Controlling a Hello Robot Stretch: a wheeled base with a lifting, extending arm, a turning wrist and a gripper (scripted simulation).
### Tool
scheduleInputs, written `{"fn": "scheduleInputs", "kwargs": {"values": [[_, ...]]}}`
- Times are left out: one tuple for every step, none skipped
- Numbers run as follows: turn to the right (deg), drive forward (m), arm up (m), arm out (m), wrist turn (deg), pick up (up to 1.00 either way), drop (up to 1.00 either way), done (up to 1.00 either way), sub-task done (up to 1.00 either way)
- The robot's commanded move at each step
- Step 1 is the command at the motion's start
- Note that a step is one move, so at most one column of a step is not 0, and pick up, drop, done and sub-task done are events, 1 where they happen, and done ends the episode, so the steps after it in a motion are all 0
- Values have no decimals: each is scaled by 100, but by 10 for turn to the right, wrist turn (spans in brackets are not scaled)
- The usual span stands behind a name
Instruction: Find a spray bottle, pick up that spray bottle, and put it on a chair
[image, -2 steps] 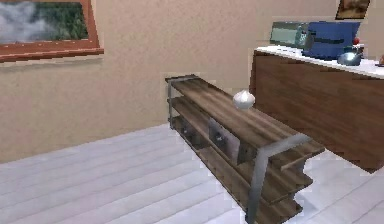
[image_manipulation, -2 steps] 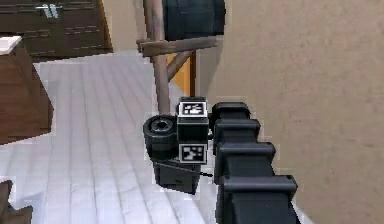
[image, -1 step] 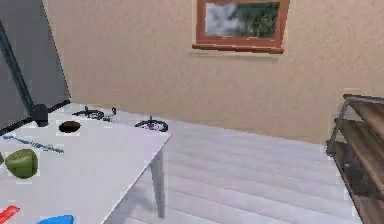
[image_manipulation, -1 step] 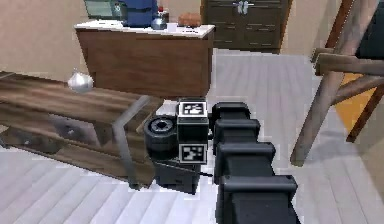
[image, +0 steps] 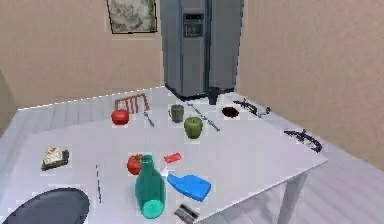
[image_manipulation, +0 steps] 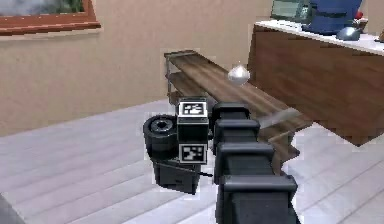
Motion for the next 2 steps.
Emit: {"fn": "scheduleInputs", "kwargs": {"values": [[-450, 0, 0, 0, 0, 0, 0, 0, 0], [-330, 0, 0, 0, 0, 0, 0, 0, 0]]}}
